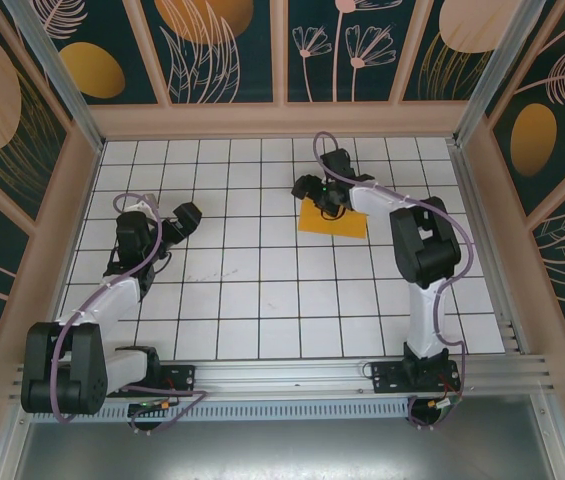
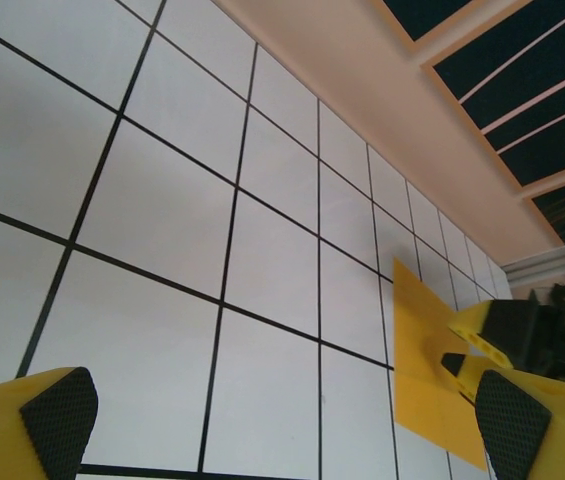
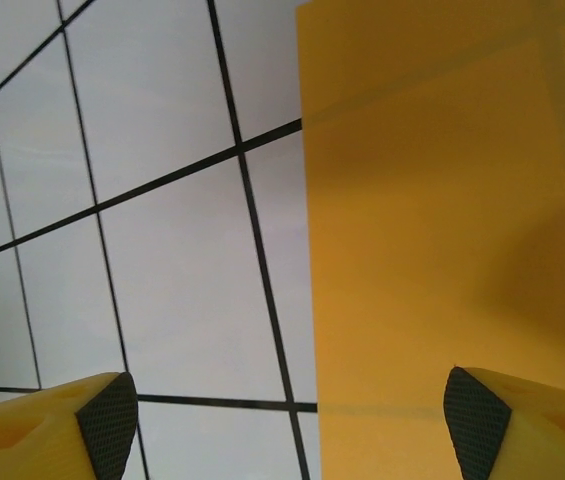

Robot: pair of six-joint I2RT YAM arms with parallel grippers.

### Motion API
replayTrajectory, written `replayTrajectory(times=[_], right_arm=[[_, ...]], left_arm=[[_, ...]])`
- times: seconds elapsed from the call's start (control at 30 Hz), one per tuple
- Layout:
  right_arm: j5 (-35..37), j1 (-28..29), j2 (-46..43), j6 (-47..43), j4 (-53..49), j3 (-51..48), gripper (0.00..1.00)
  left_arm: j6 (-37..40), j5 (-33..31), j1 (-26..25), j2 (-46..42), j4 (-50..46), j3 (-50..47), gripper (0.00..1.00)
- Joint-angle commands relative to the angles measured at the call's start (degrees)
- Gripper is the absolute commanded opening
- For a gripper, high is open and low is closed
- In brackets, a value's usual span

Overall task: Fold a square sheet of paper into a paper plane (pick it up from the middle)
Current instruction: Move the square sheet of paper to the center of the table.

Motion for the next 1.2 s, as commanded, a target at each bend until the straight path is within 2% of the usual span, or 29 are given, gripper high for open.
replayTrajectory(times=[0.0, 0.23, 0.57, 0.73, 0.87, 1.03, 1.17], right_arm=[[0.8, 0.6, 2.2, 0.2, -5.1, 2.1, 0.83], [-1.9, 2.1, 3.4, -0.5, -7.2, -1.3, 0.82], [-3.6, 11.5, -4.7, 1.0, -2.2, -19.4, 0.81], [-5.8, 13.6, -9.6, 2.8, -1.2, -20.0, 0.81], [-2.0, 13.2, -13.4, -0.2, -4.7, -15.6, 0.81], [4.0, 8.8, -13.9, -1.9, -6.3, -15.1, 0.81], [0.8, 4.1, -13.0, -3.4, -3.6, -17.6, 0.81]], left_arm=[[-1.3, 2.4, -0.5, 0.2, 2.7, -1.1, 0.99], [-3.6, 1.4, -2.1, -2.6, 2.6, -3.2, 0.99], [-5.5, -1.6, -5.3, -9.9, -0.2, -7.7, 0.99], [-6.1, -1.6, -6.3, -11.6, -0.9, -8.9, 0.99], [-6.1, -1.3, -7.6, -11.8, -1.2, -9.5, 0.99], [-6.7, -0.6, -9.1, -11.0, 0.2, -9.1, 0.99], [-6.2, 0.2, -10.5, -9.4, 1.2, -8.4, 0.99]])
